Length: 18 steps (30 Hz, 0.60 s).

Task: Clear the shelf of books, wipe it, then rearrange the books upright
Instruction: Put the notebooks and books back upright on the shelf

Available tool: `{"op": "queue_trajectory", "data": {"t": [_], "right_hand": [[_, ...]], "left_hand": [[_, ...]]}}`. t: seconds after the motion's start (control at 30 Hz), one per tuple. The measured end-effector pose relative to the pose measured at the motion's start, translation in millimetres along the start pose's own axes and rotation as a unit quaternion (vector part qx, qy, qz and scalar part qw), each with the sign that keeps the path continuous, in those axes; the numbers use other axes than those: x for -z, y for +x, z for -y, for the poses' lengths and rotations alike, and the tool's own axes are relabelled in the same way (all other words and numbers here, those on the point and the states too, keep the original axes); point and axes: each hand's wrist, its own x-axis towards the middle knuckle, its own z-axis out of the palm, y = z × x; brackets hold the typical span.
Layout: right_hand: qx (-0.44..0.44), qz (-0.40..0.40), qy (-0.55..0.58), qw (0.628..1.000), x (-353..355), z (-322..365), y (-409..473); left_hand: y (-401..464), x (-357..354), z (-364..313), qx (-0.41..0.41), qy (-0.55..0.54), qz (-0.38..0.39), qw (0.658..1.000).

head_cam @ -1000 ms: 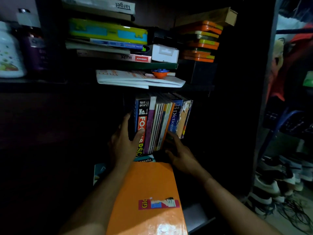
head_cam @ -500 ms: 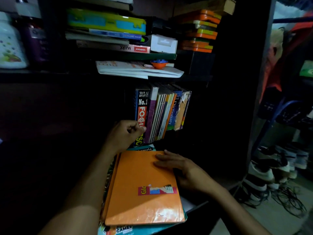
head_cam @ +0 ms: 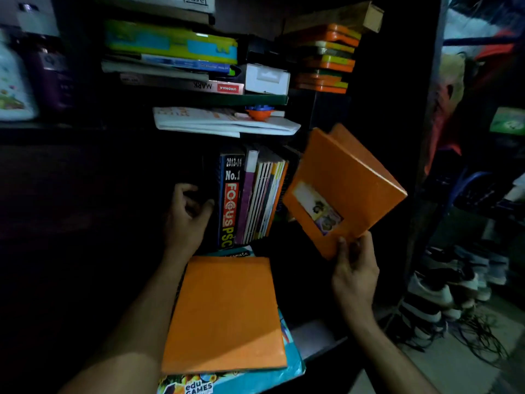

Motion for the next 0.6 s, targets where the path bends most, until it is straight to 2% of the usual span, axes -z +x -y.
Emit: {"op": "queue_trajectory", "data": {"t": [0.13,0.43,0.6], "right_hand": [[-0.047,-0.029,-0.058,0.997,-1,-5,2],[-0.051,0.021,-0.125,0.991,-5,5,-3],[-0.07,0.048,-0.141,0.986,-6,1,-4]], "left_hand": [[-3,-2,6,0.02,-0.031,0.024,0.999],[-11,-4,-7,0.001,-0.019,0.105,0.994],[-13,-5,-10,0.008,-0.01,0.112,0.994]]}}
